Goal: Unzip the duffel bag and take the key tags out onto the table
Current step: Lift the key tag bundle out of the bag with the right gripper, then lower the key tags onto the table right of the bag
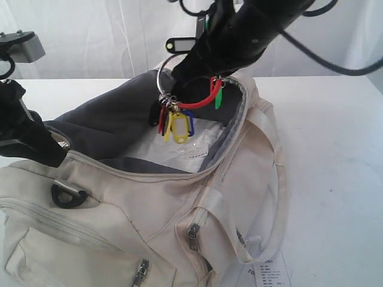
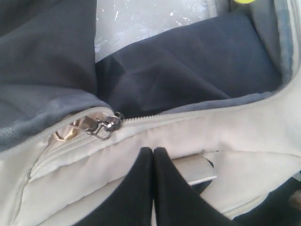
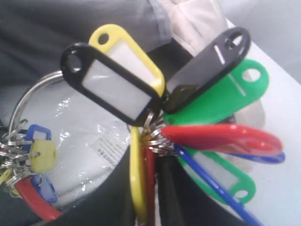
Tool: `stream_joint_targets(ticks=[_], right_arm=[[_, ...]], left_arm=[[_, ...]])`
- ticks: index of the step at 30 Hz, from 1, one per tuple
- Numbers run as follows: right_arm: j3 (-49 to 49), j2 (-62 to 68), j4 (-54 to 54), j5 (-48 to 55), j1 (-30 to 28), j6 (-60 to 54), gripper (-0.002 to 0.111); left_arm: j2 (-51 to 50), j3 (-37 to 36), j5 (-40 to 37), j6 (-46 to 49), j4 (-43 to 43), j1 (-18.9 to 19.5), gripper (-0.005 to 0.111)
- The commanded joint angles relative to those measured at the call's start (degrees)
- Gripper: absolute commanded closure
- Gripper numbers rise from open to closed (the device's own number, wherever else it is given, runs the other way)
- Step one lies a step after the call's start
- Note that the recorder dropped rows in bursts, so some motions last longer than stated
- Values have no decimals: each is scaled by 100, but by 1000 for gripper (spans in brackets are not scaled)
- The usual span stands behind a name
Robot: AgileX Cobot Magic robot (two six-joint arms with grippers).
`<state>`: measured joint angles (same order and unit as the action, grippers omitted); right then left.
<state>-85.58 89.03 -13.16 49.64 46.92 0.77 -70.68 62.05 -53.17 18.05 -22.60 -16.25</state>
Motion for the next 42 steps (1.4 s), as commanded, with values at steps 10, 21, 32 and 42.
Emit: stream_joint_targets(ticks=[10, 21, 32, 42], right_arm=[[2051, -2179, -1033, 665, -11, 1009, 108], [3768, -2084, -3277, 331, -11, 3826, 108], [3400, -640, -1582, 15, -883, 1995, 108], [2907, 489, 31, 201, -1268, -335, 108]], left_arm=[[65, -33, -121, 27, -90, 9, 107], [65, -33, -36, 44, -90, 9, 107], [65, -33, -35, 134, -90, 9, 107], [65, -33, -22, 134, -90, 9, 107]])
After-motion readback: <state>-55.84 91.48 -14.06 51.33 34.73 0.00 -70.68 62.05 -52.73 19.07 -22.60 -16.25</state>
